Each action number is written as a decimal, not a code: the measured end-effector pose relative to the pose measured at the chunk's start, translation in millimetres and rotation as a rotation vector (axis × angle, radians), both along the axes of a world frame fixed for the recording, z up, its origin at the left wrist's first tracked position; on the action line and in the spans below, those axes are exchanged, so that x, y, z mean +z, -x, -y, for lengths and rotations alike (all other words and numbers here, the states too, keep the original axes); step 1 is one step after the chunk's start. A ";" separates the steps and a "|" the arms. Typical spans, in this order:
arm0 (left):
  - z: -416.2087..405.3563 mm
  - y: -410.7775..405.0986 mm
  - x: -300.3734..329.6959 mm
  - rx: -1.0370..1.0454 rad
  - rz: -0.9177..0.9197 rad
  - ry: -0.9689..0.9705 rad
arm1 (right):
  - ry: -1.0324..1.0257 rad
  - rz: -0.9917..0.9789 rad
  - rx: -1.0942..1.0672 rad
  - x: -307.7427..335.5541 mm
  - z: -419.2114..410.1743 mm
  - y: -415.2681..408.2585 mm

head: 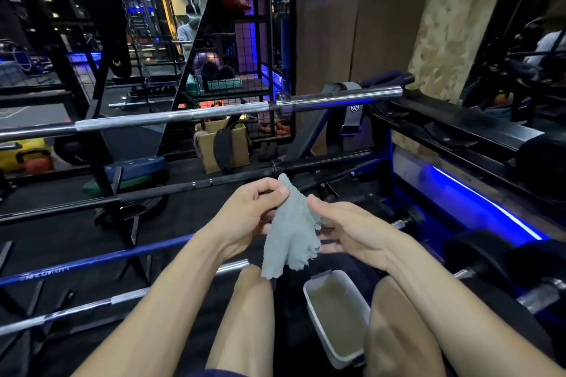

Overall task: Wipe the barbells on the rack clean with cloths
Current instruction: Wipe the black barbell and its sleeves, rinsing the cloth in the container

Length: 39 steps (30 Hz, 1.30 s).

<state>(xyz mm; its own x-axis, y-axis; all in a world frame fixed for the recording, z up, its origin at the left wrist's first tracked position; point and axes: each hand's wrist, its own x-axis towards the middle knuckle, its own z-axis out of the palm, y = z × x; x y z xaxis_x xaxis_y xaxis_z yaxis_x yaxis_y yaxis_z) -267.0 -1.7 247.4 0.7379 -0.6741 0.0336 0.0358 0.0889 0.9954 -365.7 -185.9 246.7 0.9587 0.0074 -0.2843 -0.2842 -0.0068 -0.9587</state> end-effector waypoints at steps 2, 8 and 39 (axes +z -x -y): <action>-1.5 -5.3 -2.1 0.065 0.010 -0.017 | -0.078 0.019 -0.059 -2.5 -2.2 -4.7; -1.0 -32.9 -18.7 0.238 0.059 -0.109 | 0.028 0.159 -0.310 -11.6 -6.5 -31.1; -9.8 -146.9 -113.5 0.021 0.079 -0.386 | 0.152 -0.026 -0.328 -124.4 -1.5 -163.2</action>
